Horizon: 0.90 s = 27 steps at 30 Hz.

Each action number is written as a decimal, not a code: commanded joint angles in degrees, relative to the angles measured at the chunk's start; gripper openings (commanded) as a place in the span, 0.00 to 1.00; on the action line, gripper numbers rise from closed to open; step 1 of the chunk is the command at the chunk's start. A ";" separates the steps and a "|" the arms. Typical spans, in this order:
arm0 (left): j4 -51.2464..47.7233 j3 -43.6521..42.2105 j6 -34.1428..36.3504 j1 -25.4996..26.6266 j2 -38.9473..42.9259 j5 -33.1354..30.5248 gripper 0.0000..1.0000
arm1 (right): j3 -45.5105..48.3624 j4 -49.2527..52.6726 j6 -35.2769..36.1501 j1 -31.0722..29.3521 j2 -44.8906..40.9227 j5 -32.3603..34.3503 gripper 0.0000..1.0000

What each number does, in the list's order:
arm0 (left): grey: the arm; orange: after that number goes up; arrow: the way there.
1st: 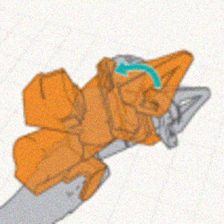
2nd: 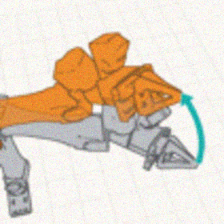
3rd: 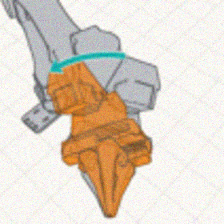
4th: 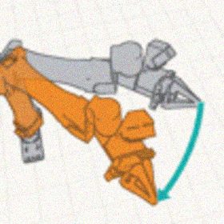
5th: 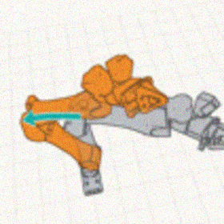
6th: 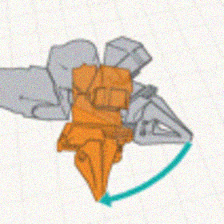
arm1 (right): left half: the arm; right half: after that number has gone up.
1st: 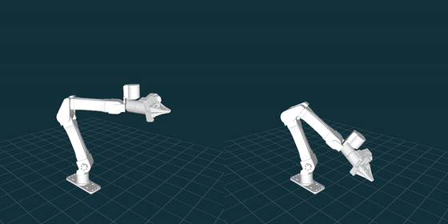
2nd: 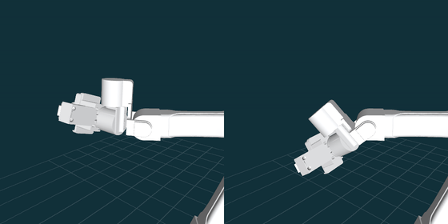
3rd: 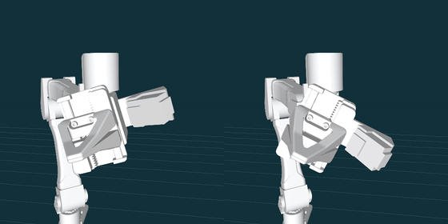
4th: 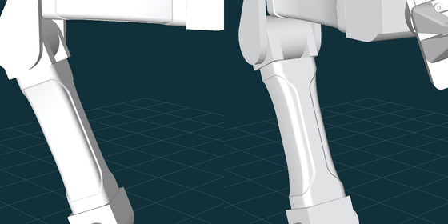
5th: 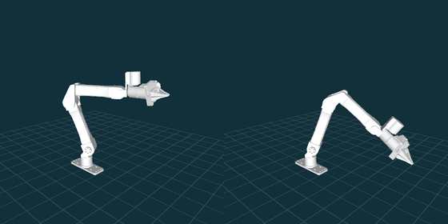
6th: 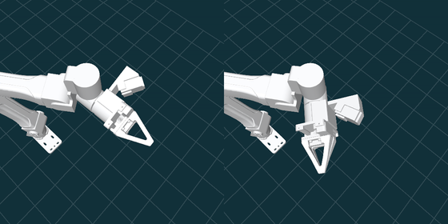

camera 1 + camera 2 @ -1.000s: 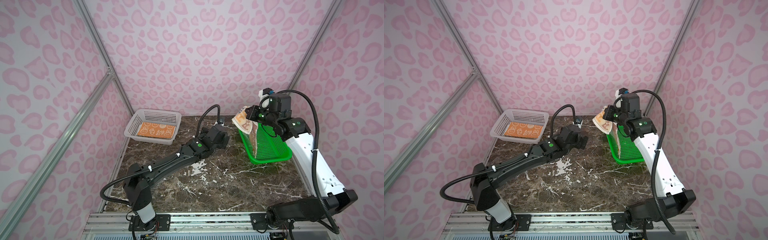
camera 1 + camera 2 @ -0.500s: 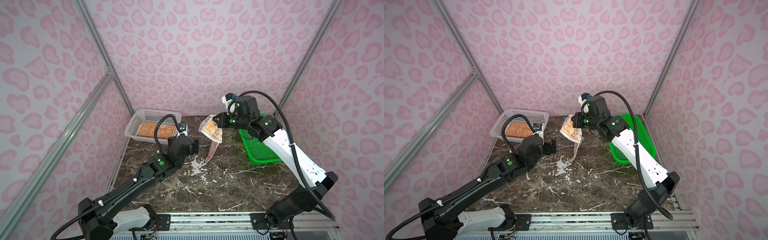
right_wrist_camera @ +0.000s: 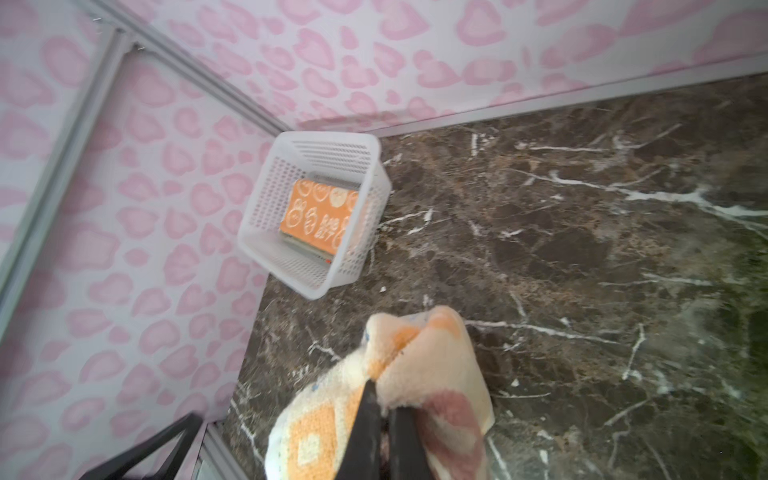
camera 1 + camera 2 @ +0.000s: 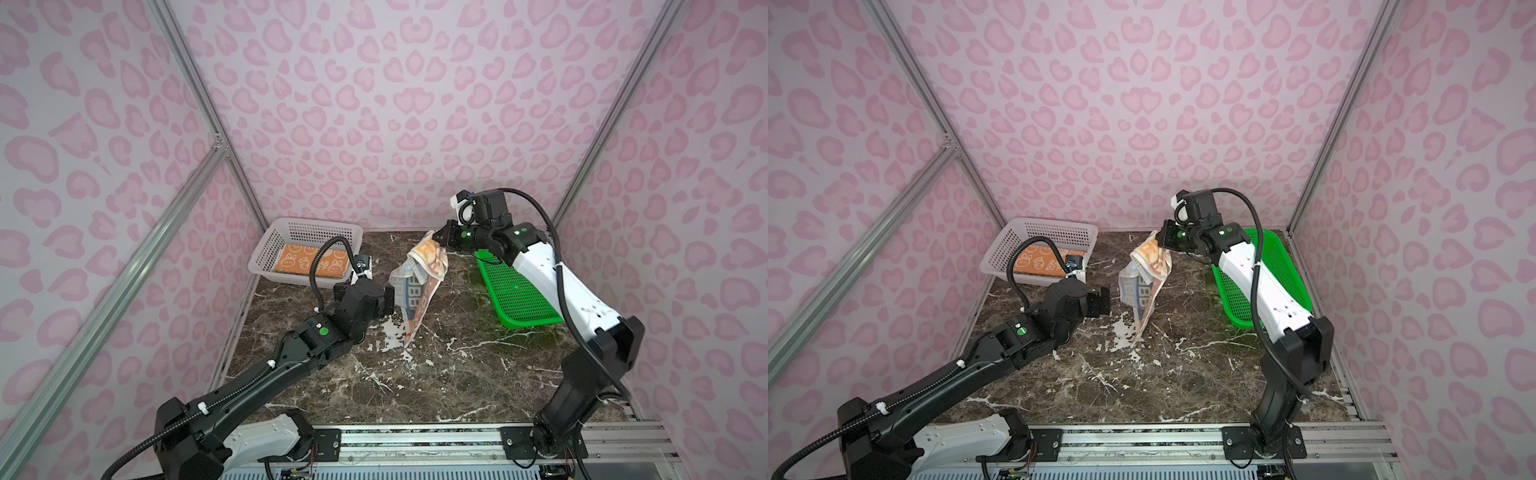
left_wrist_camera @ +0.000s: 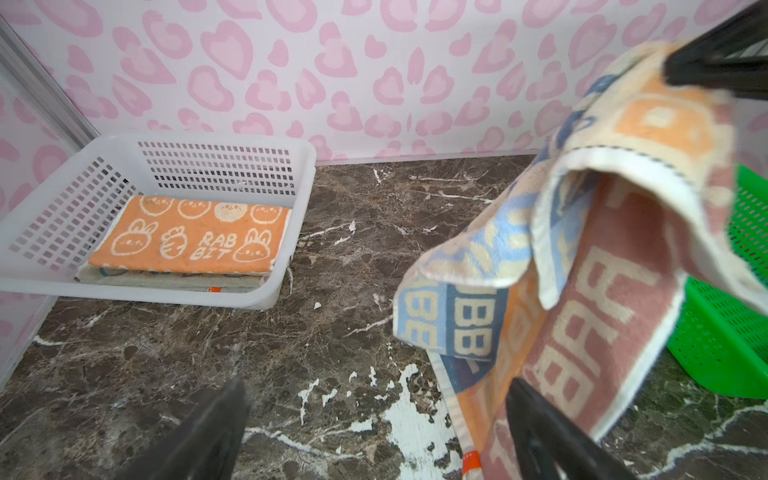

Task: Fold and stack the towels
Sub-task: 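Lay the beige towel on the table with the right gripper and release, then grasp the towel's near corners with both grippers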

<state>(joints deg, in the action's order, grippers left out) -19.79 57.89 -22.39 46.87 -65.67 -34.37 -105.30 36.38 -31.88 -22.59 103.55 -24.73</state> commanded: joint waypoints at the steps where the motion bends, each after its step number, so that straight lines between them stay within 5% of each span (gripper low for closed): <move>1: 0.54 -0.27 -1.18 -0.04 -1.50 0.83 0.98 | -4.68 1.70 2.10 3.47 8.24 -2.39 0.02; 5: 0.42 -0.32 -2.08 -0.05 -4.11 3.28 0.98 | -14.17 7.43 4.77 6.13 18.41 0.01 0.15; 8: 0.66 -1.28 -3.25 -0.08 -5.63 5.41 0.98 | -20.92 15.08 7.66 6.47 21.85 2.88 0.52; 14: 1.69 -3.31 -6.01 -0.22 -7.68 7.63 0.98 | -2.89 9.09 10.41 3.45 7.30 9.10 0.96; 20: 1.64 -2.79 -7.38 -0.29 -9.03 10.59 0.98 | 18.77 3.40 9.91 0.63 -5.47 10.07 0.99; 27: 1.60 -3.43 -9.12 -0.29 -9.86 12.26 0.98 | 37.88 -3.94 8.65 -1.84 -8.60 9.99 0.82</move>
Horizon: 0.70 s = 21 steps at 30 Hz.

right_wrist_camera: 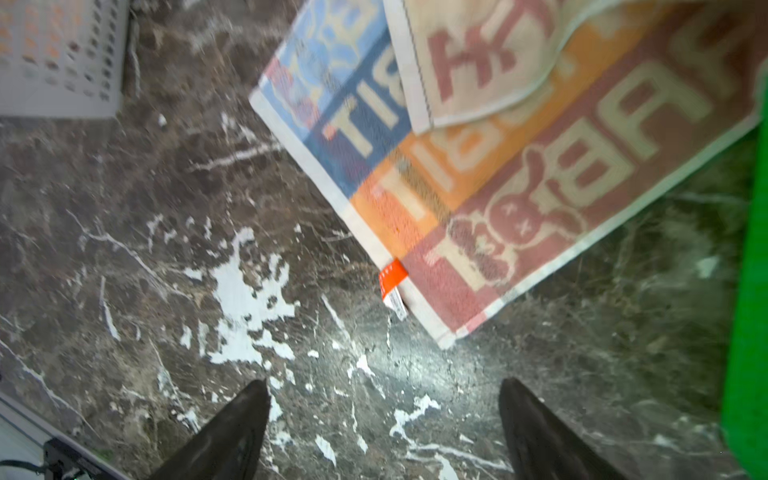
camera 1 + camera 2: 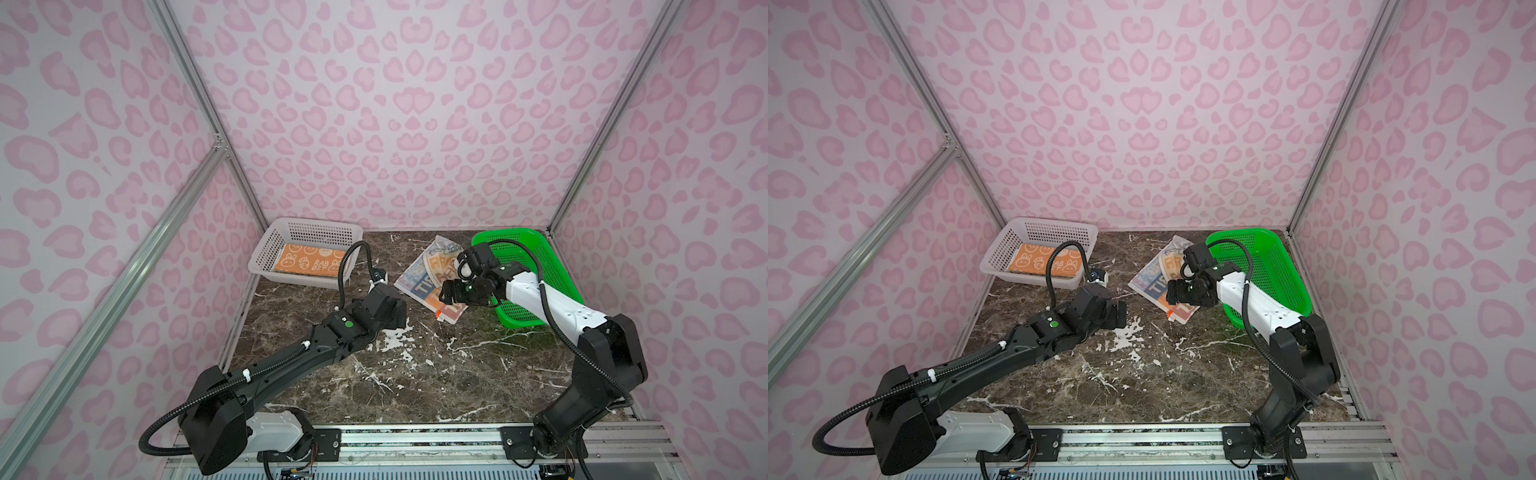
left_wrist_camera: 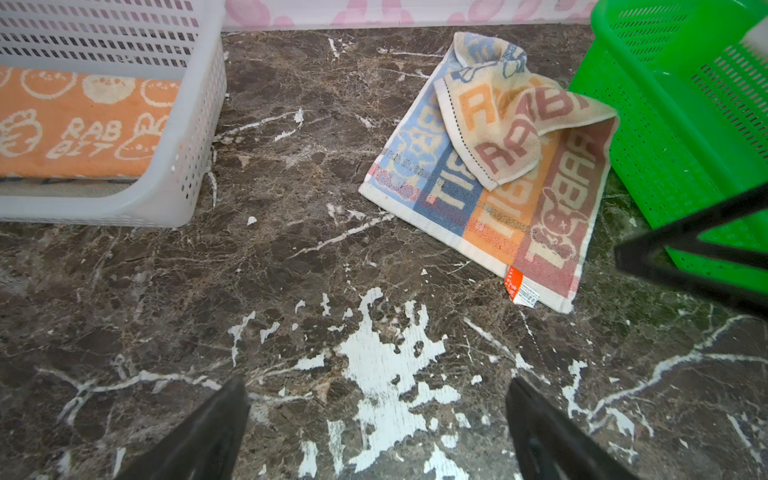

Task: Fold and stack the towels
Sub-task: 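Grasp the towel's near corners with both grippers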

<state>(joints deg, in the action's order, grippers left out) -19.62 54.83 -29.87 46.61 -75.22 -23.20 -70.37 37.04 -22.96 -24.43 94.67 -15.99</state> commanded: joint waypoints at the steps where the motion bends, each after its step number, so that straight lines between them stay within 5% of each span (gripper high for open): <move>1: 1.34 -0.47 -2.09 -0.03 -0.40 1.39 0.98 | 4.14 -5.14 -0.18 -0.09 0.79 1.16 0.79; 10: 1.59 -1.22 -3.57 -0.15 -1.52 2.96 0.98 | 5.97 -6.70 1.07 -0.66 6.14 3.72 0.55; 21: 0.90 -1.03 -3.84 -0.15 -3.21 3.06 0.98 | 1.69 -4.18 1.13 -4.02 12.92 11.22 0.42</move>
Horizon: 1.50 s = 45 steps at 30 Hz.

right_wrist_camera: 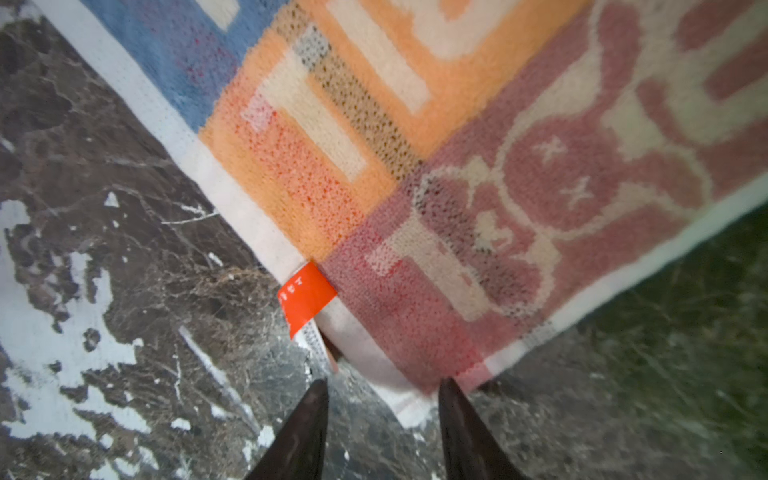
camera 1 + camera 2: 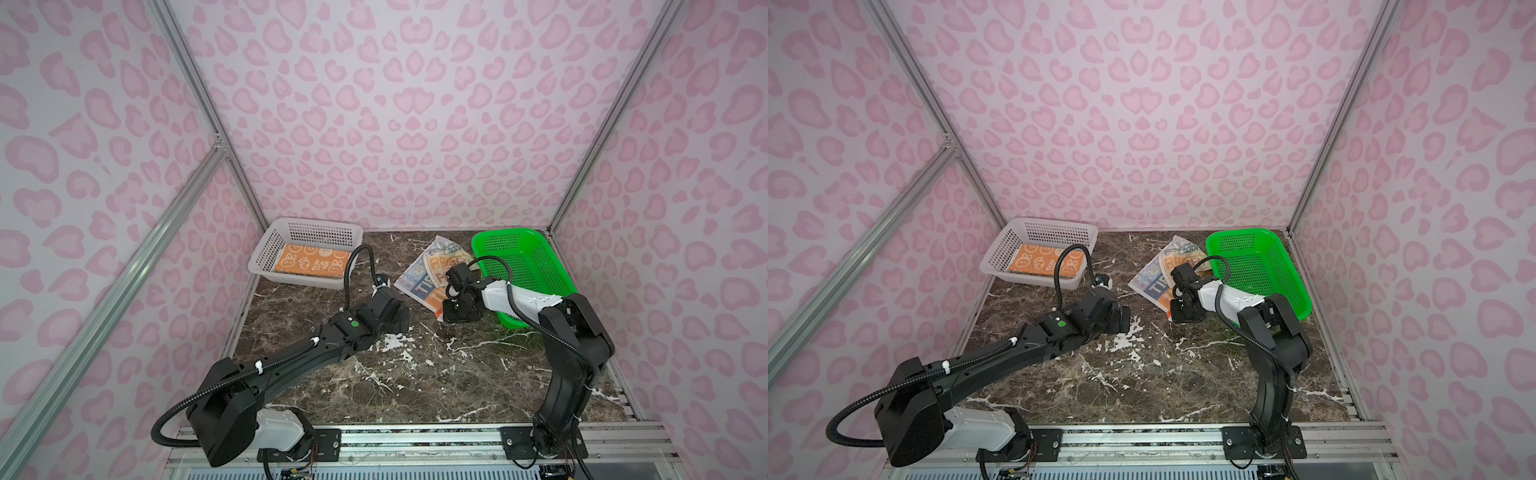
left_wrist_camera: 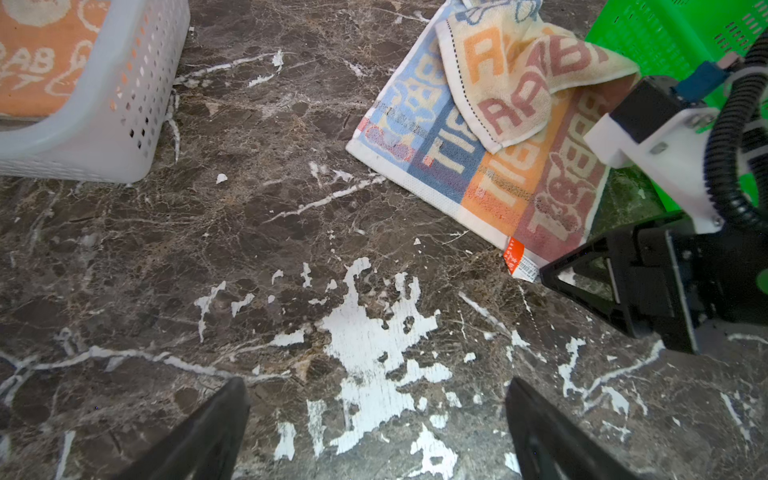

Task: Fold and stack the towels
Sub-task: 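Grasp the towel's near corners with both grippers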

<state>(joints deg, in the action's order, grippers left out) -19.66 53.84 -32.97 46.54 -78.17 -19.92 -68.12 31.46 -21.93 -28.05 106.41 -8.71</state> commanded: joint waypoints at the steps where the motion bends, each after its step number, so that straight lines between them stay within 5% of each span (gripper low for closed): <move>1: 0.88 -0.04 -0.78 -0.08 -0.26 -0.29 0.98 | -0.65 1.71 -0.02 -0.71 1.62 4.81 0.40; 8: 0.85 -0.30 -0.95 -0.06 -0.80 -0.31 0.98 | 0.89 2.24 -0.43 -2.18 3.10 8.26 0.29; 18: -0.19 0.71 0.26 -0.11 -3.47 1.67 0.98 | 8.75 0.32 0.10 -2.36 -1.95 6.52 0.00; 30: -7.62 16.02 7.19 -0.05 -25.28 8.65 0.97 | 17.43 1.30 0.82 -1.63 -14.73 3.48 0.00; 45: -7.95 24.80 12.45 -3.08 -36.24 9.48 0.77 | 17.95 1.24 1.02 -0.71 -16.85 2.34 0.00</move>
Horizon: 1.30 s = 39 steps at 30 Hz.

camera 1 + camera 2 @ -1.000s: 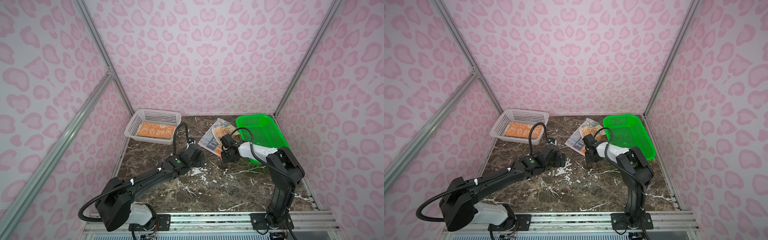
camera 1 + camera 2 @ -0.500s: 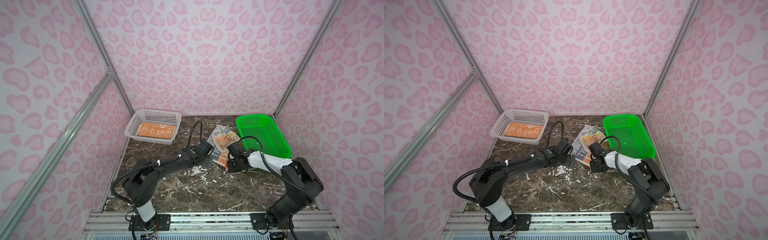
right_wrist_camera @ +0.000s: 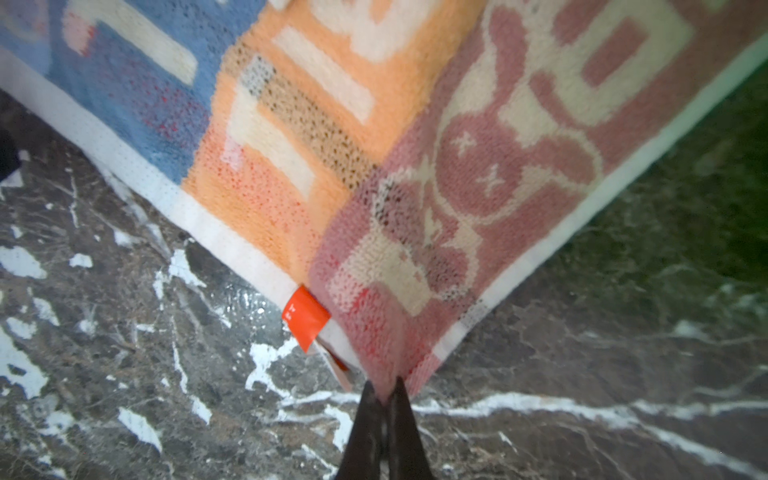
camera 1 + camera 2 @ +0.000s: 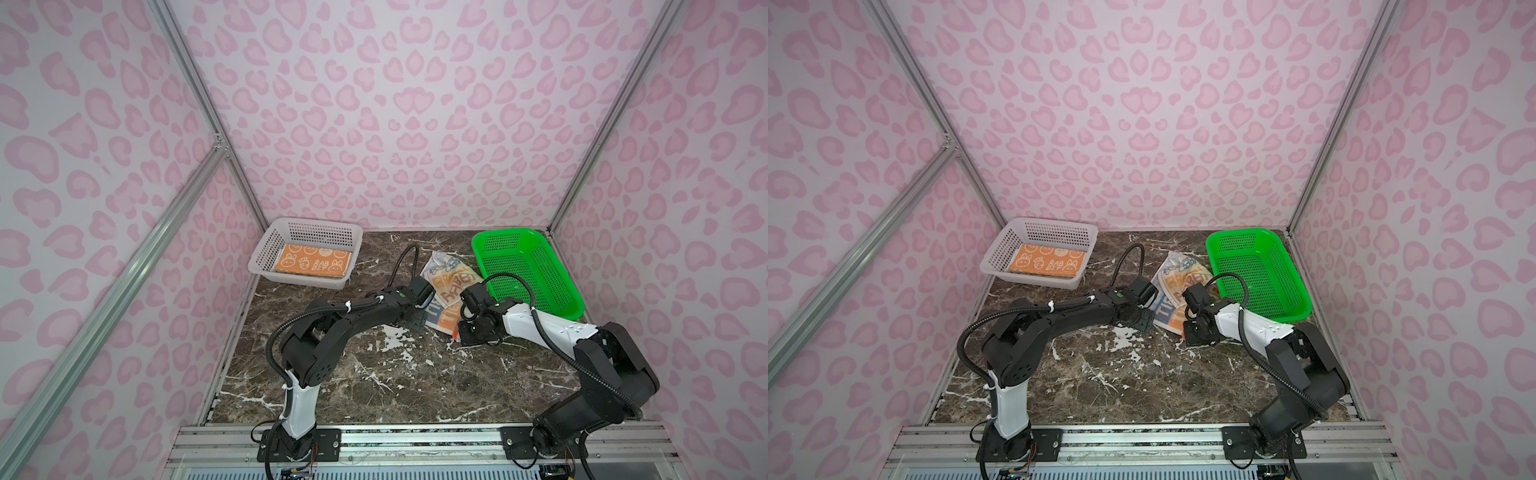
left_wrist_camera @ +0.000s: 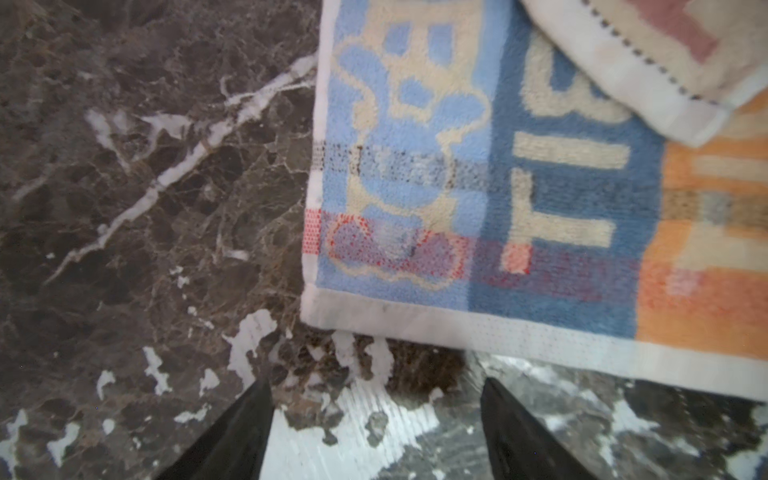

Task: Fold and stack the towels
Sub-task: 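Grasp the towel's near corners with both grippers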

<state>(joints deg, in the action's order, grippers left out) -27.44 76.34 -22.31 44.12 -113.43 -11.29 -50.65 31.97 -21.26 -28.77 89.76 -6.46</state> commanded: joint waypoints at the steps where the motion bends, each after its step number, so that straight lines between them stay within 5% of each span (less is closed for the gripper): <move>1: -0.07 2.72 2.04 -0.86 -1.37 1.00 0.77 | 0.49 0.82 0.36 0.05 -0.21 -0.02 0.00; 30: -0.20 3.51 4.71 -2.37 -7.01 4.98 0.46 | 0.51 0.60 0.53 1.27 -1.07 -0.92 0.00; 39: -0.25 2.52 4.36 -2.72 -6.74 4.77 0.21 | -0.03 1.07 0.31 2.57 -2.77 -1.25 0.00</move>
<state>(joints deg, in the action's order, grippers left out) -19.64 80.03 -17.93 41.76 -119.35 -6.87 -50.39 31.53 -21.19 -26.72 87.64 -8.12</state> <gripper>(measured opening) 0.227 0.049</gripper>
